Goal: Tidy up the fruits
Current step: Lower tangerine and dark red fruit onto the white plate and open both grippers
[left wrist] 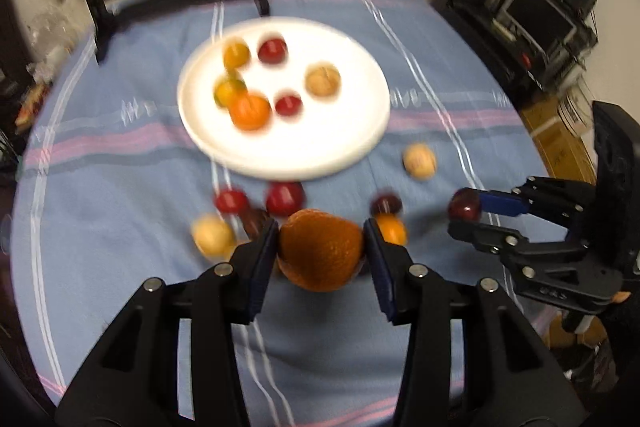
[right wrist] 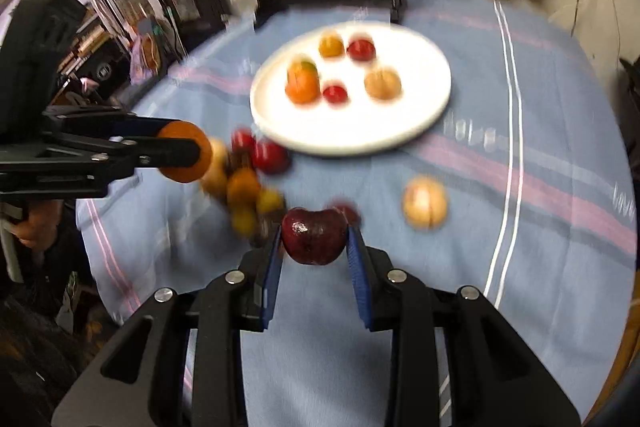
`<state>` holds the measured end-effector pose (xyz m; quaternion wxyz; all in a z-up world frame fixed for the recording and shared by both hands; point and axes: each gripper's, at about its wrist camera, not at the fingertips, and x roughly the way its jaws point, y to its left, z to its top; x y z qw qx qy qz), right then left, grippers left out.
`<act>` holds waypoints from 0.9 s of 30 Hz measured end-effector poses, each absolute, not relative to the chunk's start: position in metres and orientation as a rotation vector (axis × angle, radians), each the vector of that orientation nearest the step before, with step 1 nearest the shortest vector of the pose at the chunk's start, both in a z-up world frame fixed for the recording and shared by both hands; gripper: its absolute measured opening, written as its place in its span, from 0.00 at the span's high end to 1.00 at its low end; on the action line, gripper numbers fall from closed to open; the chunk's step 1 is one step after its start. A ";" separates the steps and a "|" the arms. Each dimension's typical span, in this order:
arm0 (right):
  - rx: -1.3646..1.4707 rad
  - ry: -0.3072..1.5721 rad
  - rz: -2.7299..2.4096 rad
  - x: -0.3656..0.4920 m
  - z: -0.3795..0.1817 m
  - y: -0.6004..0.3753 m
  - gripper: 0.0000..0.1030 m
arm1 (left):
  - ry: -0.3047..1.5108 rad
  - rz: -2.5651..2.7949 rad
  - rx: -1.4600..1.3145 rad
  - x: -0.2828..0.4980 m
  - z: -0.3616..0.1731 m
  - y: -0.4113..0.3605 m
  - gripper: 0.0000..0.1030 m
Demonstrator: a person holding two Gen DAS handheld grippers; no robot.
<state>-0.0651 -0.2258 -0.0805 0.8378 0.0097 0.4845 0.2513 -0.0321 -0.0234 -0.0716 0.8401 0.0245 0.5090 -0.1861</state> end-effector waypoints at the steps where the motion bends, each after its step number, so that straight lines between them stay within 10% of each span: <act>1: 0.023 1.001 0.533 -0.056 -0.071 -0.224 0.69 | 1.049 -0.386 0.055 -0.021 -0.063 -0.023 0.57; 27: 0.066 0.968 0.487 0.103 -0.064 -0.186 0.69 | 1.048 -0.289 0.125 0.113 -0.087 -0.042 0.57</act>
